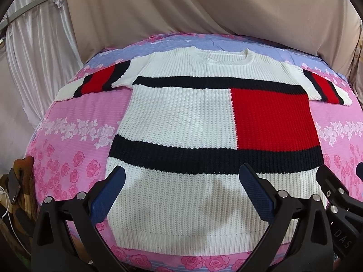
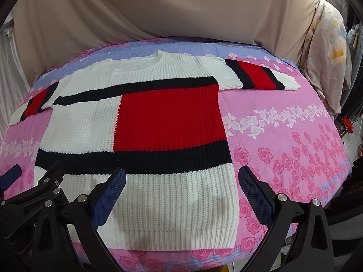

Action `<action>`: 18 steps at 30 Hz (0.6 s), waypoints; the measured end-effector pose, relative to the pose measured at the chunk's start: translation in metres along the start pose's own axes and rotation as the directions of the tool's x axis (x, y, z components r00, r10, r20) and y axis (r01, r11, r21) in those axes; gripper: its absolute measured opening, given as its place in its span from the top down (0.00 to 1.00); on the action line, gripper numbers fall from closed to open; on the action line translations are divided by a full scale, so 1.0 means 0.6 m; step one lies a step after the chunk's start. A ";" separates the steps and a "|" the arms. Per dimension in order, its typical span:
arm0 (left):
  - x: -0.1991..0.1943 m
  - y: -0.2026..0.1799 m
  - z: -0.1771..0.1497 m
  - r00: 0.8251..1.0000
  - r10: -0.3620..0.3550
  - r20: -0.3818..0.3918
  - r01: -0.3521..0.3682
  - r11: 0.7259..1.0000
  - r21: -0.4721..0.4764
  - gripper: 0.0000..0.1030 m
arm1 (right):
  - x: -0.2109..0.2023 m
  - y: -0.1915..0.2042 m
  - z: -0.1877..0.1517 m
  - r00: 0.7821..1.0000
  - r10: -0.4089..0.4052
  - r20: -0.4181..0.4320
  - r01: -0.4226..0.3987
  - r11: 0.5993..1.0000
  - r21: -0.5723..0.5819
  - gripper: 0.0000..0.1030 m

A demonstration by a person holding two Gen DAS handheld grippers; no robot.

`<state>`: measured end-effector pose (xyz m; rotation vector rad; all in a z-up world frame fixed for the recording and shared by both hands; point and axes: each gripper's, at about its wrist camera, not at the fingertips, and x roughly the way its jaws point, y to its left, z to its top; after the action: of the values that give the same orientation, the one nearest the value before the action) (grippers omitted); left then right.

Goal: Fold small clothes

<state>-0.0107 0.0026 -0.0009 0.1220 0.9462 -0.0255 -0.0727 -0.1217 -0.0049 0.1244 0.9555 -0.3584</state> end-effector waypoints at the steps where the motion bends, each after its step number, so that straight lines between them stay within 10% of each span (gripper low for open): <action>1: 0.000 0.000 0.000 1.000 0.001 0.000 -0.001 1.000 0.001 0.05 | 0.000 0.001 0.001 1.000 0.001 0.000 -0.001 1.000 -0.001 0.05; 18: 0.000 -0.001 -0.001 1.000 0.008 0.002 -0.008 1.000 0.005 0.05 | 0.006 0.001 0.000 1.000 0.006 -0.006 -0.006 1.000 0.001 0.05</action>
<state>-0.0113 0.0019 -0.0010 0.1305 0.9439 -0.0209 -0.0706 -0.1222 -0.0076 0.1289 0.9605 -0.3529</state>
